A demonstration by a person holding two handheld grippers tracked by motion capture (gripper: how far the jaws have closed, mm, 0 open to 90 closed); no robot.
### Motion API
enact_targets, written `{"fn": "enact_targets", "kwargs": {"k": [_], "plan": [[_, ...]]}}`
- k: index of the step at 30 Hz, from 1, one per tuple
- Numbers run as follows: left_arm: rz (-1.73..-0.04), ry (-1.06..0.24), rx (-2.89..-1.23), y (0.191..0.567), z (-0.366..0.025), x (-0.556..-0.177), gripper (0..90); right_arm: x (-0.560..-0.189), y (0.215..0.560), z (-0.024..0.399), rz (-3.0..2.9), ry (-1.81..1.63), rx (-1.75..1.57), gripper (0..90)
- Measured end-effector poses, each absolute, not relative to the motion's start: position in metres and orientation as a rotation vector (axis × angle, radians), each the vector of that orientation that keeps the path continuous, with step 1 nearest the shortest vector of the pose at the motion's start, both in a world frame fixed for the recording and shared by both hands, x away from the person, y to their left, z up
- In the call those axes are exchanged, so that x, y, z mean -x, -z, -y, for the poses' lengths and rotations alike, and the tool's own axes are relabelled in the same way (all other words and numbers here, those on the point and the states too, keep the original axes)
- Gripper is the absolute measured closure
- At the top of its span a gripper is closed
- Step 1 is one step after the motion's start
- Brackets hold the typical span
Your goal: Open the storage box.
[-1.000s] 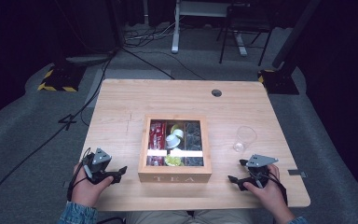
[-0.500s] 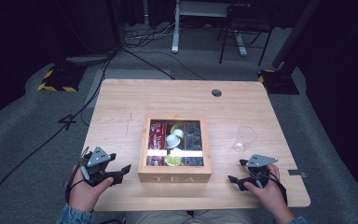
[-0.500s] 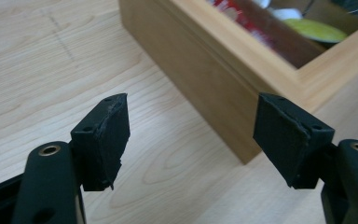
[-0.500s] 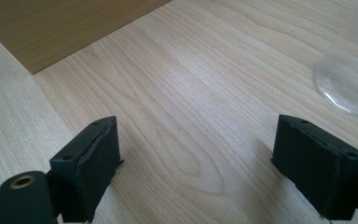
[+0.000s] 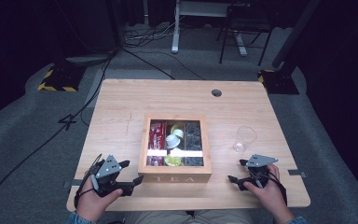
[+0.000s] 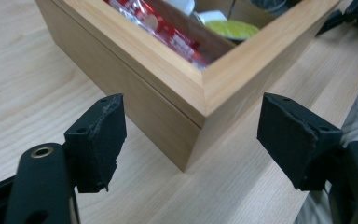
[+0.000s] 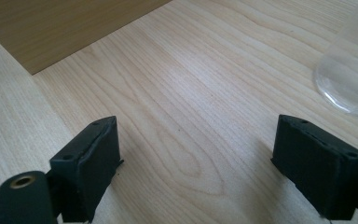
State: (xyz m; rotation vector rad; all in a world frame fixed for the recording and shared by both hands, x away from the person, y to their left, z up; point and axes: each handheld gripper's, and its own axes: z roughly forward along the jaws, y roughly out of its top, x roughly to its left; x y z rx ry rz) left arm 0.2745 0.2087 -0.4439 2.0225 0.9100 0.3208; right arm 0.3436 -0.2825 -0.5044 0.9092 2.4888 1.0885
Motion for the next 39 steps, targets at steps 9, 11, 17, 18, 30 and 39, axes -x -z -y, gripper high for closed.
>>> {"fn": "enact_targets", "kwargs": {"k": [9, 11, 17, 18, 30, 39], "plan": [[-0.896, -0.319, -2.061, 0.456, -0.203, -0.275, 39.7, -0.344, 0.504, 0.283, -2.489, -1.089, -0.909, 14.5], [-0.875, -0.319, -2.089, 0.457, -0.201, -0.275, 43.4, -0.344, 0.504, 0.283, -2.489, -1.089, -0.909, 14.6], [-0.871, -0.351, -2.077, 0.457, -0.202, -0.276, 55.6, -0.344, 0.504, 0.282, -2.488, -1.088, -0.910, 14.6], [-0.871, -0.351, -2.077, 0.457, -0.202, -0.276, 59.2, -0.344, 0.504, 0.282, -2.488, -1.087, -0.910, 14.6], [-0.847, -0.356, -2.136, 0.450, -0.204, -0.273, 76.0, -0.342, 0.504, 0.281, -2.477, -1.084, -0.925, 16.6], [-0.809, -0.382, -2.130, 0.449, -0.204, -0.274, 77.1, -0.329, 0.488, 0.264, -2.494, -1.176, -0.793, 31.7]]}}
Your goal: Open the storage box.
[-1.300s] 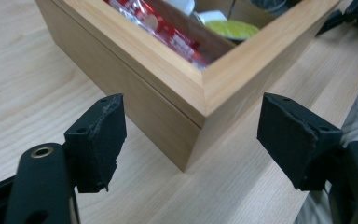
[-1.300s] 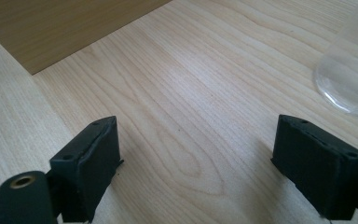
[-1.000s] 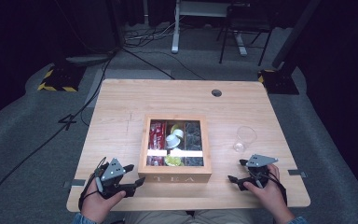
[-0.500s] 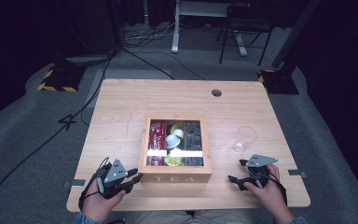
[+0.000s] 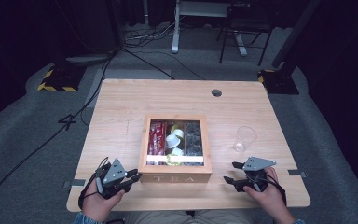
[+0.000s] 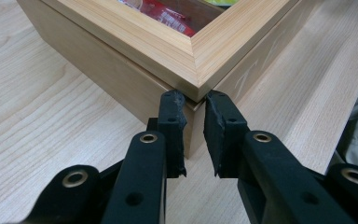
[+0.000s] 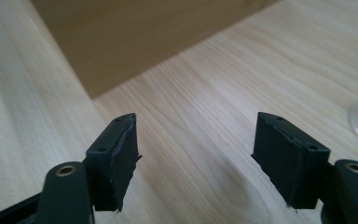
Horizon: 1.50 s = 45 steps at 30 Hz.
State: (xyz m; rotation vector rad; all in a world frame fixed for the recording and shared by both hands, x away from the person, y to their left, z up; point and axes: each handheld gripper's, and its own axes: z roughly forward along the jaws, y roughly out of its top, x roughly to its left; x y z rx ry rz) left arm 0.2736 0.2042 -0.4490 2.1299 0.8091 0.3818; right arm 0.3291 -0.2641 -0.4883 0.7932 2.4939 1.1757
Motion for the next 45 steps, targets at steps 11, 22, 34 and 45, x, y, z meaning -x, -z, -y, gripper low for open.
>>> {"fn": "enact_targets", "kwargs": {"k": [11, 22, 34, 45], "plan": [[-0.786, -0.379, -2.094, 0.443, -0.207, -0.275, 77.4, -0.314, 0.454, 0.241, -2.470, -1.355, -0.682, 37.3], [-0.766, -0.390, -2.066, 0.439, -0.208, -0.277, 78.5, -0.315, 0.438, 0.213, -2.445, -1.248, -0.573, 37.8], [-0.759, -0.392, -2.055, 0.440, -0.207, -0.280, 78.3, -0.315, 0.433, 0.203, -2.393, -1.277, -0.508, 42.7], [-0.839, -0.430, -2.030, 0.446, -0.210, -0.282, 58.0, -0.309, 0.424, 0.198, -2.344, -1.209, -0.368, 47.1]]}}
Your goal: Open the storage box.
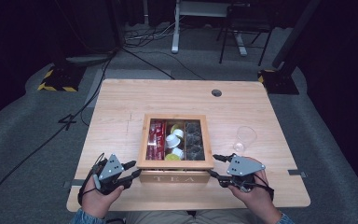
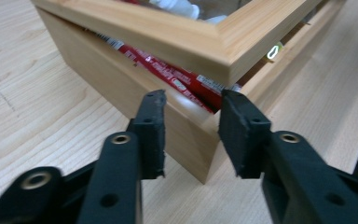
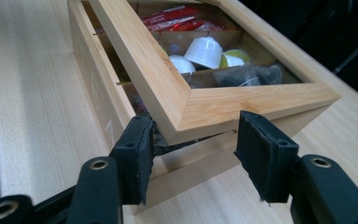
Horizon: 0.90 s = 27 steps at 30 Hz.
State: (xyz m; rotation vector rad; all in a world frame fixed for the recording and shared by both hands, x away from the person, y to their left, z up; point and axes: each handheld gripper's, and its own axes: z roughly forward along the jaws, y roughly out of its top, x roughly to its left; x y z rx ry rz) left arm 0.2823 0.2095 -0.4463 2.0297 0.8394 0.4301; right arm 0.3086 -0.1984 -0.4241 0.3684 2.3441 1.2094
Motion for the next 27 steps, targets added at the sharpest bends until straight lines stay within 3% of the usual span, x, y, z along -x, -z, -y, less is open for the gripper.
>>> {"fn": "enact_targets", "kwargs": {"k": [2, 7, 15, 27], "plan": [[-0.891, -0.443, -1.996, 0.449, -0.210, -0.284, 45.7, -0.307, 0.421, 0.197, -2.334, -1.191, -0.356, 48.0], [-0.943, -0.472, -1.972, 0.451, -0.213, -0.286, 36.0, -0.305, 0.406, 0.194, -2.285, -1.151, -0.320, 49.5], [-0.947, -0.478, -1.970, 0.451, -0.215, -0.287, 35.4, -0.322, 0.372, 0.196, -2.241, -1.199, -0.296, 49.7], [-0.958, -0.486, -1.983, 0.453, -0.217, -0.287, 34.6, -0.345, 0.350, 0.198, -2.246, -1.283, -0.306, 51.6]]}}
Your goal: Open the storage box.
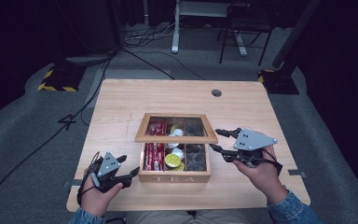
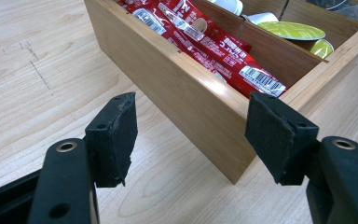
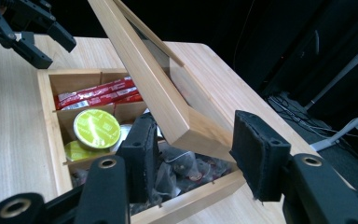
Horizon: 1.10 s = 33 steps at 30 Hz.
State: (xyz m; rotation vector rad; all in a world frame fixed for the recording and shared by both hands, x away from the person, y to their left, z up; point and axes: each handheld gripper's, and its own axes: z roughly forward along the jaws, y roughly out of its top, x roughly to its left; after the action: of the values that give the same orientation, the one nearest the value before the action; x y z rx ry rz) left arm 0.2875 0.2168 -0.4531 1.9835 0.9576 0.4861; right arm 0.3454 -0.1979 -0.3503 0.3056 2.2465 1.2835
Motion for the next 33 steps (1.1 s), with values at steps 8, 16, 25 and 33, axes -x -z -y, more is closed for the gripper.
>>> {"fn": "enact_targets", "kwargs": {"k": [8, 16, 25, 33], "plan": [[-0.963, -0.508, -1.974, 0.452, -0.220, -0.285, 33.1, -0.358, 0.340, 0.197, -2.246, -1.307, -0.297, 54.6], [-1.018, -0.508, -1.958, 0.455, -0.228, -0.278, 33.4, -0.379, 0.327, 0.196, -2.256, -1.331, -0.301, 55.5], [-1.086, -0.534, -1.953, 0.461, -0.240, -0.272, 33.5, -0.402, 0.313, 0.193, -2.232, -1.366, -0.313, 57.7], [-1.083, -0.525, -1.969, 0.464, -0.240, -0.276, 33.5, -0.427, 0.301, 0.188, -2.201, -1.434, -0.385, 61.1]]}}
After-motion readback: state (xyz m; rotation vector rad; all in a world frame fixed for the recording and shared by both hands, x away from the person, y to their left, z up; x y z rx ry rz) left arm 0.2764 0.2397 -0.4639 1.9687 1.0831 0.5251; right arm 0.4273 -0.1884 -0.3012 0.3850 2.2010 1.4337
